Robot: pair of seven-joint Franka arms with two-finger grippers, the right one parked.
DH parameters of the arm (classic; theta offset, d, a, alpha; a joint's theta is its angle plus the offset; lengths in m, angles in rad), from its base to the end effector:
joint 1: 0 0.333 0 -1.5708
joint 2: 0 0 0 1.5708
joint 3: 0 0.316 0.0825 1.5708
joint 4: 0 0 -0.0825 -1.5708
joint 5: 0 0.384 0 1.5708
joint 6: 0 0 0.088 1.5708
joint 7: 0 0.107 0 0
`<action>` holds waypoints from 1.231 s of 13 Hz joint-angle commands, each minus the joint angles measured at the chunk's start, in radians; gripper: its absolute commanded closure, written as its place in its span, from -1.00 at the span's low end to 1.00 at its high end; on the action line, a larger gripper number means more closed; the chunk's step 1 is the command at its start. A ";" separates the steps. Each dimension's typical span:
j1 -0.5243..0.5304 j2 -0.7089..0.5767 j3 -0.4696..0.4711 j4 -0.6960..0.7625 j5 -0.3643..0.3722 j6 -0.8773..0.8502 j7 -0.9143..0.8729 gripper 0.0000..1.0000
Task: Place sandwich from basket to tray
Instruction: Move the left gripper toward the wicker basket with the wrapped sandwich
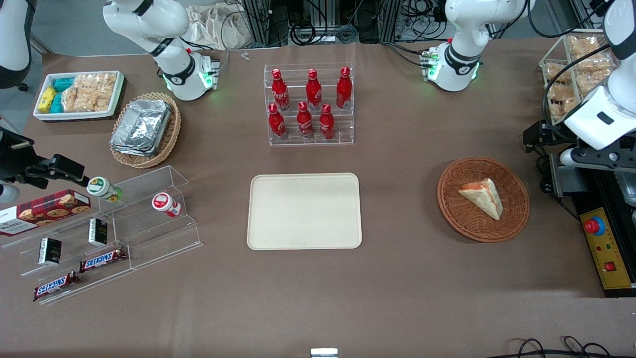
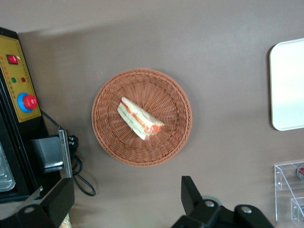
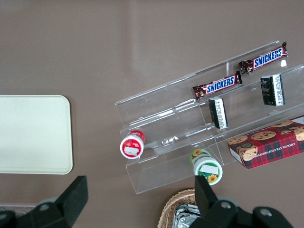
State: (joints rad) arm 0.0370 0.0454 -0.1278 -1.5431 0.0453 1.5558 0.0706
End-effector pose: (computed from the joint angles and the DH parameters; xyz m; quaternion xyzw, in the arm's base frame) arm 0.5648 -0.0448 0.6111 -0.9964 0.0806 0.0160 0.0199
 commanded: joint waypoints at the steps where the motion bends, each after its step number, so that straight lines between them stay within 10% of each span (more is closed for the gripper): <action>1: 0.006 0.033 0.002 0.046 -0.005 -0.022 0.018 -1.00; 16: 0.006 0.041 0.004 -0.326 0.001 0.294 -0.710 -1.00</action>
State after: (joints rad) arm 0.0408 0.1213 -0.1268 -1.7580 0.0452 1.7538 -0.5381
